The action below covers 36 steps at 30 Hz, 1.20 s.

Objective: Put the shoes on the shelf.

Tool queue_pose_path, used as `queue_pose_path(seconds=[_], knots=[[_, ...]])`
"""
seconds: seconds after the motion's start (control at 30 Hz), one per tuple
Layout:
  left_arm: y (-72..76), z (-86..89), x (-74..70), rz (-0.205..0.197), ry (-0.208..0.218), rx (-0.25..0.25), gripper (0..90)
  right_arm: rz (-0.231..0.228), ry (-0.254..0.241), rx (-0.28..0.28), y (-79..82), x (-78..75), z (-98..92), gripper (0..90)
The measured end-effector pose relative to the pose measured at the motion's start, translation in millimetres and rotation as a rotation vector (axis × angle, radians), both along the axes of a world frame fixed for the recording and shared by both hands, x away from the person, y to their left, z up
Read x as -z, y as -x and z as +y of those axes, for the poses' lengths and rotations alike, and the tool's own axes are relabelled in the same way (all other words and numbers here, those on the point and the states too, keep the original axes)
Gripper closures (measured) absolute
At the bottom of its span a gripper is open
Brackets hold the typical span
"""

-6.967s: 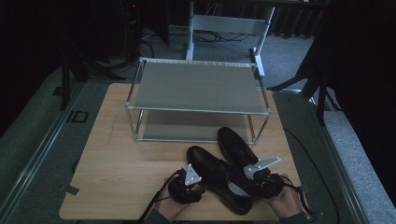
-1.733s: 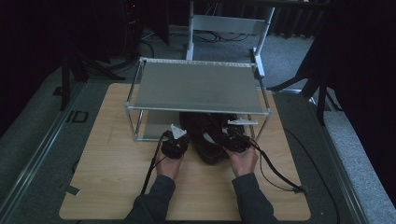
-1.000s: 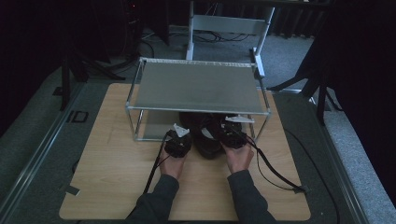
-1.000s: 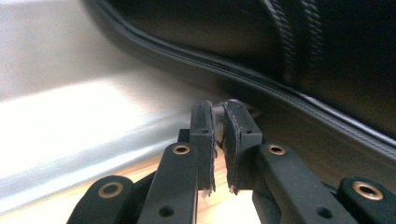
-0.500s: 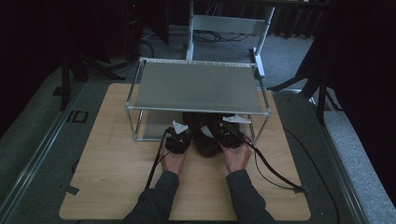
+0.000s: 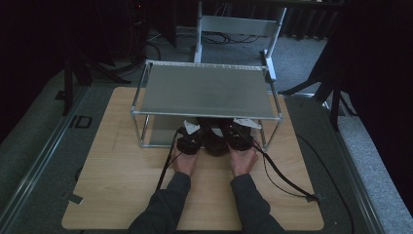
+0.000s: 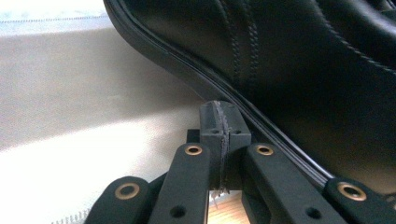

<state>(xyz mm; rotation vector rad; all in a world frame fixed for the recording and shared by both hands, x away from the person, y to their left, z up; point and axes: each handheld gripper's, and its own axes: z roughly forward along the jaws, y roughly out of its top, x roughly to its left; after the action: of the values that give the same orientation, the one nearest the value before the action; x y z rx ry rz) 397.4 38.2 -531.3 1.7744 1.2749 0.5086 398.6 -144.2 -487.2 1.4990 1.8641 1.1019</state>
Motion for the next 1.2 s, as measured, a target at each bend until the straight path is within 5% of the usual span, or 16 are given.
queue_pose_path(seconds=[0.6,1.2], knots=[[-7.4,-12.3,-1.0,-0.03,-0.038,-0.016,90.0,-0.079,-0.013,0.097,-7.8,12.7,6.7,80.8],[-15.1,-14.8,2.2,-0.067,-0.041,-0.028,90.0,-0.109,-0.025,0.121,-10.4,17.0,8.8,79.8]])
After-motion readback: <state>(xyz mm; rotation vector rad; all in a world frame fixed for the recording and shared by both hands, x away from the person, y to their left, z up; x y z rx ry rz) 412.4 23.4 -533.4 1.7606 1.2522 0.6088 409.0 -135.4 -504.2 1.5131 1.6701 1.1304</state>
